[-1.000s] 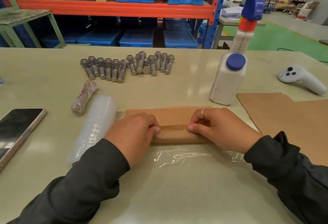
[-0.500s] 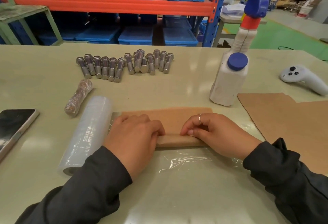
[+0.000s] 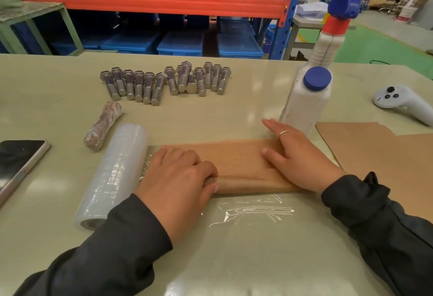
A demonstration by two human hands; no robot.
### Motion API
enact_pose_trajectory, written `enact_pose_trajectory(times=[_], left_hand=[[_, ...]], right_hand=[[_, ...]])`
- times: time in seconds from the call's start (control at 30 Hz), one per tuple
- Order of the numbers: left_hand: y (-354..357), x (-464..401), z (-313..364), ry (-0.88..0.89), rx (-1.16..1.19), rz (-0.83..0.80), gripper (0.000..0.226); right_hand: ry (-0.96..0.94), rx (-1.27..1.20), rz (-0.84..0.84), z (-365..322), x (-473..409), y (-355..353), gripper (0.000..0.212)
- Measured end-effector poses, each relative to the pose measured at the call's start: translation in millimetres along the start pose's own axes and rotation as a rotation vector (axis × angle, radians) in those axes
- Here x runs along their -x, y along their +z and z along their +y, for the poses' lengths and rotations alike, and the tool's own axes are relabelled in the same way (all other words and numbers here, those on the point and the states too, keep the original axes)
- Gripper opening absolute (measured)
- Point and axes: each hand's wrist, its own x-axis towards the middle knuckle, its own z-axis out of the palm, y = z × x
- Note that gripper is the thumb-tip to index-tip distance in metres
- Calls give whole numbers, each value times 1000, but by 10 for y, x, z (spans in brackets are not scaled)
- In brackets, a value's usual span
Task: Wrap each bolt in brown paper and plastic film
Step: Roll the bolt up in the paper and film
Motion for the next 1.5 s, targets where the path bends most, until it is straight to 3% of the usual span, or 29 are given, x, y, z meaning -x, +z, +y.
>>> enact_pose_trajectory(times=[0.1, 0.37, 0.57, 0.7, 0.9, 1.13, 1.3, 1.5], left_hand=[[-1, 4, 10, 5, -15, 12, 34], [-33, 38, 46, 11, -15, -15, 35], [-12, 74, 55, 105, -27, 216, 13], [14, 71, 66, 135, -61, 271, 16], [25, 61, 69, 153, -81, 300, 18], [27, 71, 69, 123, -99, 289, 20], [49, 68, 53, 156, -117, 373, 9], [40, 93, 85, 131, -140, 334, 34]], right_hand=[[15, 44, -42, 29, 1, 55, 58], [-47, 6, 148, -23, 5, 39, 37], [-142, 37, 321, -64, 59, -41, 16], [-224, 174, 404, -140, 116, -59, 12], [-90, 220, 324, -96, 102, -111, 14], [-263, 161, 512, -97, 133, -142, 6], [-335, 124, 431, -132, 155, -149, 6], [-305, 26, 336, -191, 220, -201, 17]])
